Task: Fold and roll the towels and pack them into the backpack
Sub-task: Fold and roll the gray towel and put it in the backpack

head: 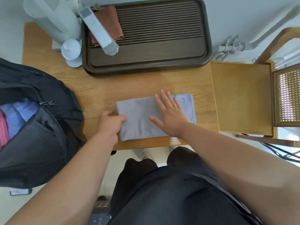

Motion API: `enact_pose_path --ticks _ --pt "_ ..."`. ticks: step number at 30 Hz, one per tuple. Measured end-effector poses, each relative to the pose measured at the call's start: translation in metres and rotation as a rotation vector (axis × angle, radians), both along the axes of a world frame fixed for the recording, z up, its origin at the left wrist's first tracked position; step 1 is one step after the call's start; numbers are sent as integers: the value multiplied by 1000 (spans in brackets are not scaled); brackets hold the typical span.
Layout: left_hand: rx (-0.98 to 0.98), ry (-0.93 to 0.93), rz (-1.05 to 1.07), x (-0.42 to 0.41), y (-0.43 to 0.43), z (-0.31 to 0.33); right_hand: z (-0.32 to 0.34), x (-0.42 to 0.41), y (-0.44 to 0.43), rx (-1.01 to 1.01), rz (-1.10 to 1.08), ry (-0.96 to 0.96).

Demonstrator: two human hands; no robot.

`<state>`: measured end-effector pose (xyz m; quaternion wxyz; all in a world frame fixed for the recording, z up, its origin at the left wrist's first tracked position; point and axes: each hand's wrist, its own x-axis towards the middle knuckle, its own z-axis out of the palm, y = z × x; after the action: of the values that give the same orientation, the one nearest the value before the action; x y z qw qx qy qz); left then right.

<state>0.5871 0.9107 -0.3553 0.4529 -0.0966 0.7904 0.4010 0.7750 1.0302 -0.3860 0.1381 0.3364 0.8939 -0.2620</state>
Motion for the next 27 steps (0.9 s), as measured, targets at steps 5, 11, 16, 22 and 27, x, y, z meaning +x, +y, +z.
enact_pose_path --ticks 5,11,16,22,27 --pt "97 -153 47 20 5 32 23 52 21 -38 -104 86" --pt "204 100 -142 84 47 61 27 90 48 -310 -300 135" --pt "201 293 -328 152 93 44 28 120 61 -668 -341 257" --pt "51 364 -577 193 122 2 32 132 72 -860 -363 286" --pt "47 328 -580 200 121 -7 35 127 75 -831 -217 285"
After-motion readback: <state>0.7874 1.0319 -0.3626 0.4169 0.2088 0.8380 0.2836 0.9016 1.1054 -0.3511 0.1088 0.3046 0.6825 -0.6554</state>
